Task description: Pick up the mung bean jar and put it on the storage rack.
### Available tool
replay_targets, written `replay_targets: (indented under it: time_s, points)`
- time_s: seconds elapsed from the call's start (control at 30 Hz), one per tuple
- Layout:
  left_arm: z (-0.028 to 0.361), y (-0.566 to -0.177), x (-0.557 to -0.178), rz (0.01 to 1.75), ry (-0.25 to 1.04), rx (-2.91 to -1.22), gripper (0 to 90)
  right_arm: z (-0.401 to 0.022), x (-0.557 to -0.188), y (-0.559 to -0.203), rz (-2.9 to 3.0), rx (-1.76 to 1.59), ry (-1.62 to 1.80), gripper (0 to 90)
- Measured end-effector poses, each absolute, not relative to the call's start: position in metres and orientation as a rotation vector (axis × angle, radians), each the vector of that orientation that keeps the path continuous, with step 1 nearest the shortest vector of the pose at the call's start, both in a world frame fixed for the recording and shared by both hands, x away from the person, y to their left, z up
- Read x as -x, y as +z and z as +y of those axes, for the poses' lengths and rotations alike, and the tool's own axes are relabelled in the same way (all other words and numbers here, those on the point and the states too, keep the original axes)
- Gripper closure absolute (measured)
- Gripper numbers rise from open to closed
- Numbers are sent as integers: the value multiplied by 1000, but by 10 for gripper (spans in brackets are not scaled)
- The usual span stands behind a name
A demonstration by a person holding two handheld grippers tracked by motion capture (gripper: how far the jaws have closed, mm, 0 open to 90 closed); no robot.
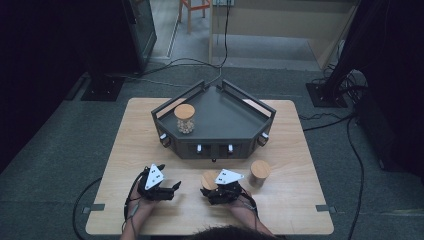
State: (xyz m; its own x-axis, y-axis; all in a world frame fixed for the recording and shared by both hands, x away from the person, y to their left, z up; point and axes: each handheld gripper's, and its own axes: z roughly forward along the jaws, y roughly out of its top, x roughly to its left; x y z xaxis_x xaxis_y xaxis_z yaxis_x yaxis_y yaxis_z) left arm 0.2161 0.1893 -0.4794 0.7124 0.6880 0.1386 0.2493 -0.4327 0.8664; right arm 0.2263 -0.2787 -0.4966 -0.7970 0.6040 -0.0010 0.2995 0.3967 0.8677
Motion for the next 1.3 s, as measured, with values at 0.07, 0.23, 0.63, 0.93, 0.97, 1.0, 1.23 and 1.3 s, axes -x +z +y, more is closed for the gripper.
replay_targets:
  time_s: [0.07, 0.23, 0.63, 0.93, 0.97, 1.0, 1.23, 1.3]
  points:
    - [190, -480, -216, 722, 604, -2002, 124, -281, -228, -495, 2342, -791, 1360, 254]
    - [190, -480, -217, 728, 602, -2006, 124, -285, -230, -489, 2330, -794, 1377, 254]
    - [191, -478, -217, 710, 610, -2028, 124, -285, -232, -477, 2332, -785, 1368, 254]
    - [190, -478, -218, 687, 599, -2035, 124, -289, -240, -466, 2350, -802, 1381, 254]
    - [189, -478, -218, 683, 596, -2038, 124, -289, -241, -465, 2349, -804, 1385, 254]
    - [189, -478, -219, 682, 595, -2040, 124, -290, -241, -463, 2349, -801, 1386, 254]
    - [187, -478, -221, 686, 590, -2056, 124, -291, -244, -453, 2339, -792, 1380, 254]
    - [186, -478, -221, 684, 589, -2060, 124, -292, -246, -450, 2335, -797, 1387, 254]
